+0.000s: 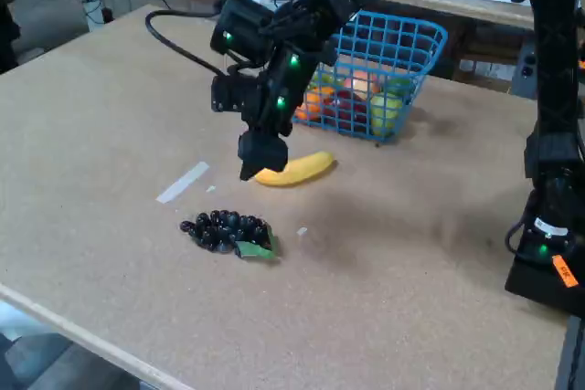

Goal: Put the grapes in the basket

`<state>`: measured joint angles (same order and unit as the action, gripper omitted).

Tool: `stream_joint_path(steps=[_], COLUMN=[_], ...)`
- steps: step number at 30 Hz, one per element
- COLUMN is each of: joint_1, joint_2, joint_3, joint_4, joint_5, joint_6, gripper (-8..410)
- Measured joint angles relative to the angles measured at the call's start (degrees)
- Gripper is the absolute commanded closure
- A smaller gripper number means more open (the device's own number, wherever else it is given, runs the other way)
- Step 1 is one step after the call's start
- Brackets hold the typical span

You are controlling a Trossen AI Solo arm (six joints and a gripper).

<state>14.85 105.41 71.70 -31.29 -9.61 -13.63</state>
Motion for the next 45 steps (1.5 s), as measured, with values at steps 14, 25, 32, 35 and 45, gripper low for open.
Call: stream_joint_path(steps=[14,25,32,35,45], joint_1=[3.17,5.03,5.27,5.42,5.66], joint_2=[8.50,13.81,15.89,16.55,16.83], joint_3=[-0.04,0.04,0.17,0.28,0.13], joint_4=[0.76,4.55,5.84,6.51,9.16], joint_5=[-2.23,-2.82,-2.80,-2.80,-2.60], joint_6=[-1.33,-0.87,0.48,1.05,1.53], gripper=[194,194,198,220,400])
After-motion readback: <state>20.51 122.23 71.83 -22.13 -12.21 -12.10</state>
